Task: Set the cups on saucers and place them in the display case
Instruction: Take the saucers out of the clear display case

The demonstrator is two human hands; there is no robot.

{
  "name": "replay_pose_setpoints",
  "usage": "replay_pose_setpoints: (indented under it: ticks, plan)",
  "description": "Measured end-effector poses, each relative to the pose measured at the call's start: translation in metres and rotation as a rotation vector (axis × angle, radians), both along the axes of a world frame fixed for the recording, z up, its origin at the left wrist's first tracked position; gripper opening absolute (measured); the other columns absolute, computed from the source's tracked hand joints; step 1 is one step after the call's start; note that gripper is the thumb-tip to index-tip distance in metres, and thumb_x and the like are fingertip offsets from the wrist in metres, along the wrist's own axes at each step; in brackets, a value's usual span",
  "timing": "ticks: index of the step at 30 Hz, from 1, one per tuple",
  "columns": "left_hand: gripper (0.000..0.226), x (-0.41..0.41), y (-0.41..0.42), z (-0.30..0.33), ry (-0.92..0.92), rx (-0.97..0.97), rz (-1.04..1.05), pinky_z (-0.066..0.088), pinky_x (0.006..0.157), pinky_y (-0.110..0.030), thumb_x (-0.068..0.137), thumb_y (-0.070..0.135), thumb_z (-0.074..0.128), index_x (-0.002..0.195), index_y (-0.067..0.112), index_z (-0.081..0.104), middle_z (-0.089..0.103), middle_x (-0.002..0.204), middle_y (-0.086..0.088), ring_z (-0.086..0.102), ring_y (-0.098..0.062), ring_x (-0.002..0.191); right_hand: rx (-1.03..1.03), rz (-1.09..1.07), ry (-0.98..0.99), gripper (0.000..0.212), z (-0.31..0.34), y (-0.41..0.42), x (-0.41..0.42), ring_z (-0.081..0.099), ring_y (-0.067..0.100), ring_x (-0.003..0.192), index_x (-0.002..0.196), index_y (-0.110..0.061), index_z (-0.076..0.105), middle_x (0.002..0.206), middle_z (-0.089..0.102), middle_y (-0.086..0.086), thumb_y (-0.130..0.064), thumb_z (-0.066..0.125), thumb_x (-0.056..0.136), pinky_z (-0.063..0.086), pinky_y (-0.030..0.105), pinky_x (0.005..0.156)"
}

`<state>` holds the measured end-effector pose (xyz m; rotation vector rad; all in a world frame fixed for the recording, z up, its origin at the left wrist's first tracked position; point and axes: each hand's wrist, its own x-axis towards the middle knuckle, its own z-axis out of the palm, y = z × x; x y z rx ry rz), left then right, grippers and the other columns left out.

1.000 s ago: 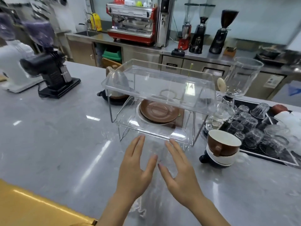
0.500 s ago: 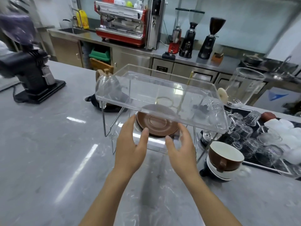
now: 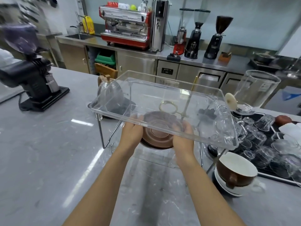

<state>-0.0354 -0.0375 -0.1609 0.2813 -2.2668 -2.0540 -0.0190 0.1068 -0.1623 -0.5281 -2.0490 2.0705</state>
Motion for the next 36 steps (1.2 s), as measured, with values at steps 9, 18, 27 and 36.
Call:
replay_pose_setpoints:
  ticks: [9, 18, 27, 36]
  plan:
    - [0.027, -0.01, 0.009, 0.003, 0.022, 0.097, 0.039, 0.04, 0.07, -0.033, 0.101, 0.022, 0.045, 0.074, 0.017, 0.05, 0.053, 0.082, -0.006, 0.049, -0.019, 0.078, -0.158, -0.069, 0.028, 0.016, -0.009, 0.002, -0.016, 0.065, 0.014, 0.105, 0.11, -0.023, 0.066, 0.111, 0.07, -0.002, -0.027, 0.062, 0.094, 0.05, 0.026, 0.085]
    - [0.021, -0.008, 0.006, 0.011, -0.033, 0.339, -0.002, 0.05, 0.08, -0.037, 0.099, 0.022, 0.046, 0.1, 0.013, 0.066, 0.067, 0.091, -0.014, 0.066, -0.023, 0.085, -0.153, -0.043, 0.017, 0.026, -0.005, -0.005, -0.016, 0.065, 0.021, 0.112, 0.121, -0.017, 0.065, 0.119, 0.07, 0.005, -0.02, 0.055, 0.096, 0.051, 0.041, 0.101]
    - [0.044, 0.002, 0.002, 0.026, -0.011, 0.438, 0.04, 0.051, 0.099, -0.051, 0.098, 0.029, 0.048, 0.113, -0.009, 0.066, 0.07, 0.103, -0.023, 0.069, -0.03, 0.093, -0.14, -0.041, 0.051, 0.035, 0.011, -0.009, -0.011, 0.063, 0.016, 0.114, 0.124, -0.021, 0.065, 0.122, 0.068, -0.002, -0.025, 0.058, 0.09, 0.05, 0.038, 0.102]
    - [0.032, 0.032, -0.012, 0.024, -0.035, 0.643, 0.041, 0.061, 0.063, -0.02, 0.104, 0.02, 0.046, 0.098, 0.009, 0.075, 0.08, 0.087, -0.002, 0.076, -0.011, 0.078, -0.151, 0.065, 0.143, 0.019, 0.019, -0.01, 0.023, 0.066, 0.002, 0.103, 0.109, -0.021, 0.074, 0.108, 0.074, -0.01, -0.027, 0.063, 0.094, 0.049, 0.023, 0.089]
